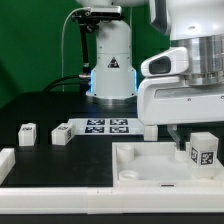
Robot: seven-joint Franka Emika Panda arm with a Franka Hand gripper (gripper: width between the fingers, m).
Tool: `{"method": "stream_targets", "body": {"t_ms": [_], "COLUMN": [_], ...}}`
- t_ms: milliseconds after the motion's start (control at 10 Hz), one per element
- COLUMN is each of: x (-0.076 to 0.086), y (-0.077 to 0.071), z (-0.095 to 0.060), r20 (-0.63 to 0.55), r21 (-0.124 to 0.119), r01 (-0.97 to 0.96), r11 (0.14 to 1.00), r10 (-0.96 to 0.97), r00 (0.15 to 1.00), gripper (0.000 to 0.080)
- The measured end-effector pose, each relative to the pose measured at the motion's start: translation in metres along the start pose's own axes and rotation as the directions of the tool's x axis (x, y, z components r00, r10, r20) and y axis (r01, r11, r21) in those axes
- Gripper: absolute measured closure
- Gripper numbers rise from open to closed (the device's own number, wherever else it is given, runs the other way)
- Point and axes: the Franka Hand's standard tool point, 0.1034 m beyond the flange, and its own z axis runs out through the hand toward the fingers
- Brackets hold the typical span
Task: Assemble one leg
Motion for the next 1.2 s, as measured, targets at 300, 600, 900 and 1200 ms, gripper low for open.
{"method": "stream_targets", "body": {"t_ms": [300, 600, 900, 1200], "x": [0.003, 0.003, 0.004, 0.007], "y": [0.003, 0.002, 0.006, 0.012], "z": [-0.001, -0.001, -0.001, 0.000], "r20": [-0.013, -0.013, -0.013, -0.073], "r21": [-0.012, -0.011, -0.015, 0.006], "r01": [0.281, 0.270, 0.267, 0.117], "r11": [0.960, 0.963, 0.964, 0.993], "r10": [-0.281, -0.270, -0.267, -0.116], "r00": [0.960, 0.963, 0.964, 0.991], "gripper": [0.0150, 0.0413, 0.0505, 0.0505]}}
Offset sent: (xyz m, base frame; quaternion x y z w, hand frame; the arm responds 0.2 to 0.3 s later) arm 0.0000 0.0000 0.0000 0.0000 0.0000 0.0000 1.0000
